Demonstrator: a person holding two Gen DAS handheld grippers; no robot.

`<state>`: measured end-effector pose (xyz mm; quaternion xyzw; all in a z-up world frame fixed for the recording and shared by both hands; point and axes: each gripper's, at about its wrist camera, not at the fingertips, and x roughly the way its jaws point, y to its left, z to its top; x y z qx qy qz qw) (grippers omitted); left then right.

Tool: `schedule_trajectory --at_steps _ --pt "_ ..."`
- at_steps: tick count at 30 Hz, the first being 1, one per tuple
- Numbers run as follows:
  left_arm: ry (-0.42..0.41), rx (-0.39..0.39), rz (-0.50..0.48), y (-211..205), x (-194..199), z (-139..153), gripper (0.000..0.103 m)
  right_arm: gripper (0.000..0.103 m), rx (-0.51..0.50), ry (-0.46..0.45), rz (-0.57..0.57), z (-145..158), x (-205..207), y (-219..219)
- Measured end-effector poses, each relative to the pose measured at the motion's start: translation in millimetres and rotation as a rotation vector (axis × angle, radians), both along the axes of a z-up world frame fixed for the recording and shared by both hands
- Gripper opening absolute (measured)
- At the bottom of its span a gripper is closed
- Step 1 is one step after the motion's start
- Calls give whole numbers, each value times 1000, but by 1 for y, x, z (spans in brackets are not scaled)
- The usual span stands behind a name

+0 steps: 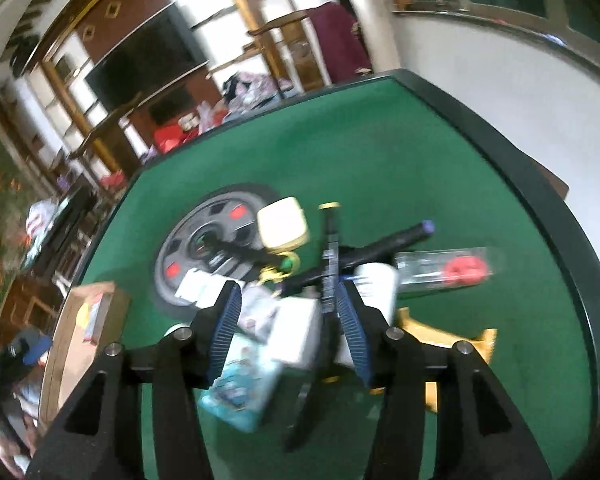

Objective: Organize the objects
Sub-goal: 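Grasp the white pill bottle with the left gripper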

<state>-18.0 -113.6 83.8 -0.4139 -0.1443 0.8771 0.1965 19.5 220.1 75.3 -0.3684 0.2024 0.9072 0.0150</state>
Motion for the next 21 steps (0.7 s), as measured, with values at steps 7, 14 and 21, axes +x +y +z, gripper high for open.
schedule_trajectory --at_steps 7,14,21 --pt "-115 9 -76 67 -33 -30 82 48 -29 48 -48 -16 -5 28" --pt "-146 -59 -178 112 -61 -59 82 48 -28 68 -59 -30 -7 37" --pt "-176 -3 -425 113 -31 -61 72 49 -71 44 -55 -37 -8 45"
